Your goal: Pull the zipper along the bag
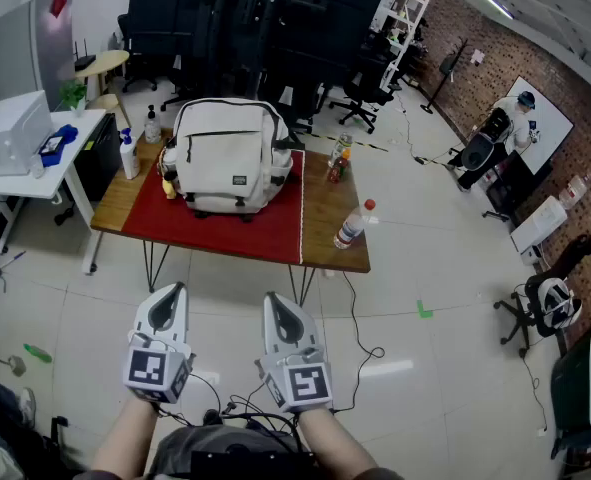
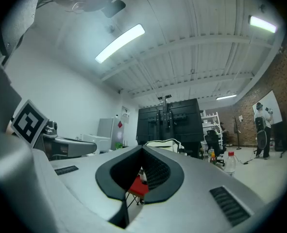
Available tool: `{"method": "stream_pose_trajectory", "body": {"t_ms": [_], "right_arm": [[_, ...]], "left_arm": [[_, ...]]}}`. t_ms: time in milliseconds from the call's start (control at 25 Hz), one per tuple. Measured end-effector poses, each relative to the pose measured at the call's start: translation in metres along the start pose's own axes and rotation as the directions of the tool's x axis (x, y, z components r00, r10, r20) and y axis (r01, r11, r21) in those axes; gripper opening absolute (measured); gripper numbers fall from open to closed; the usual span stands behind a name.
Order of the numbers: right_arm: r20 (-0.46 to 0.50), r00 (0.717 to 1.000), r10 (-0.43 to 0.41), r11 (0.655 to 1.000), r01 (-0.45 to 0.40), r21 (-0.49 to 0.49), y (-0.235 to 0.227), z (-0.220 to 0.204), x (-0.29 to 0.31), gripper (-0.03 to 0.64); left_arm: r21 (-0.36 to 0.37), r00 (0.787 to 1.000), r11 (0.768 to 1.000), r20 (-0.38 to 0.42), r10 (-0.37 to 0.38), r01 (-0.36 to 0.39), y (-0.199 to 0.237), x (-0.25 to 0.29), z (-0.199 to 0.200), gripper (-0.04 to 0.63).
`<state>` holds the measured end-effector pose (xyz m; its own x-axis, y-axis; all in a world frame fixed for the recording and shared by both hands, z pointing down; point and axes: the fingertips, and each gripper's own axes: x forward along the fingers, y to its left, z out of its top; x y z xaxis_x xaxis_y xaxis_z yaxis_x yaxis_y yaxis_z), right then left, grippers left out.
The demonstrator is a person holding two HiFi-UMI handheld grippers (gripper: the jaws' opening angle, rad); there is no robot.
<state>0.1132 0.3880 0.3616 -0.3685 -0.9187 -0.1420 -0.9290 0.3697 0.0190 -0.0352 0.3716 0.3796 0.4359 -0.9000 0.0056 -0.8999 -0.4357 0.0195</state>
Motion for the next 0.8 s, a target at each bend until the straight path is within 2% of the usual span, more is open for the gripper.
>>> {"method": "stream_pose_trajectory", "body": {"t_ms": [360, 800], "right_arm": [[-0.019, 0.998, -0.053, 0.998, 0.054, 0.040, 0.020, -0.025, 0.025, 0.015], [-0.007, 0.996, -0.094, 0.994, 0.094, 0.055, -0.007, -0.039, 0.080, 0.015]], "left_arm": [[-0.001, 0.999, 1.000, 0.032, -0.021, 0.021, 0.050, 0.008, 0.004, 0.023], [-0.006, 1.000, 1.000, 0.025, -0.016, 0.016, 0.083, 0.054, -0.008, 0.023]]}}
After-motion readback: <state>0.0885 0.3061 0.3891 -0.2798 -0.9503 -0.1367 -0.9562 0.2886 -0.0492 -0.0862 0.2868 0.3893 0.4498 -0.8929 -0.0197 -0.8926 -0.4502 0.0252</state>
